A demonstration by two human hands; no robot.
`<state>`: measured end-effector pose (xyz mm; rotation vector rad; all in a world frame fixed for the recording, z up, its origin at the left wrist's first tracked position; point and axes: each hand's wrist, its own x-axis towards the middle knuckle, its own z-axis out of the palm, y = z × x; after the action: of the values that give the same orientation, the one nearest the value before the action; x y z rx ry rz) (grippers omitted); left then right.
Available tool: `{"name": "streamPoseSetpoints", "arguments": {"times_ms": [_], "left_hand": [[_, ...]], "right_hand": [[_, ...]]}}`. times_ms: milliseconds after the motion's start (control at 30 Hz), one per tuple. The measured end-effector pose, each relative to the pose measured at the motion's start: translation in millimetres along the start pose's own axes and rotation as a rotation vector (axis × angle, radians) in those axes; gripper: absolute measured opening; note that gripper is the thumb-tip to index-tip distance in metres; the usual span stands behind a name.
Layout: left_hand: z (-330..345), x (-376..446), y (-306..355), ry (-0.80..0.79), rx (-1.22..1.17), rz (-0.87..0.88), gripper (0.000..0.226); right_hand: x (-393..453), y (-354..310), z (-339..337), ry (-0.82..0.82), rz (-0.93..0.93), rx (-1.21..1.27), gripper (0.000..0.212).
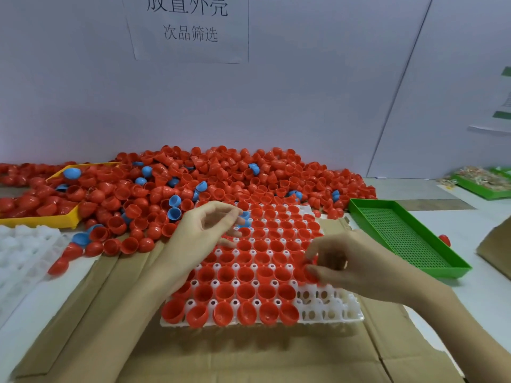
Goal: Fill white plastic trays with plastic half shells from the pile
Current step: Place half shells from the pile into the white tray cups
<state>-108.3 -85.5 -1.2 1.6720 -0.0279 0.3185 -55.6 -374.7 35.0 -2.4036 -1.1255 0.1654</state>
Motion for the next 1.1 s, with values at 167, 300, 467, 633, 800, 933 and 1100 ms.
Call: {"name": "streamPoseSetpoints", "arguments": {"times_ms": [167,300,467,633,800,933,1100], "left_hand": [[-4.8,1.8,0.5,0.032,0.025,-0.031,0.025],[-6.5,2.0,2.2,0.046,0.032,-0.04,0.029],[-6.8,1.2,4.9,0.056,0.034,-0.053,0.031],[-8.6,1.8,5.3,0.066,0.032,-0.051,0.031],[-11.6,2.9,5.5,0.095,0.018,-0.041,0.032],[-14.3,4.6,5.3,0.099,0.015,-0.036,0.033],[-15.4,6.2,4.2,0.105,0.009,-0.041,0.034]], "right_hand": [[-12.5,-2.4,11.5,-0.137,0.058,-0.198,0.005],[-7.2,-12.0,27.4,-0.168,0.054,-0.326,0.012],[-1.2,-20.1,19.3,-0.301,0.068,-0.327,0.019],[6.0,-25.9,-8.6,-0.359,0.053,-0.194,0.023],[33.5,2.2,-43.2,-0.249,0.082,-0.016,0.019],[85.7,75.6,-50.2,0.153,0.208,-0.07,0.016],[129.6,143.8,-28.0,0.277,0.276,-0.289,0.048]]}}
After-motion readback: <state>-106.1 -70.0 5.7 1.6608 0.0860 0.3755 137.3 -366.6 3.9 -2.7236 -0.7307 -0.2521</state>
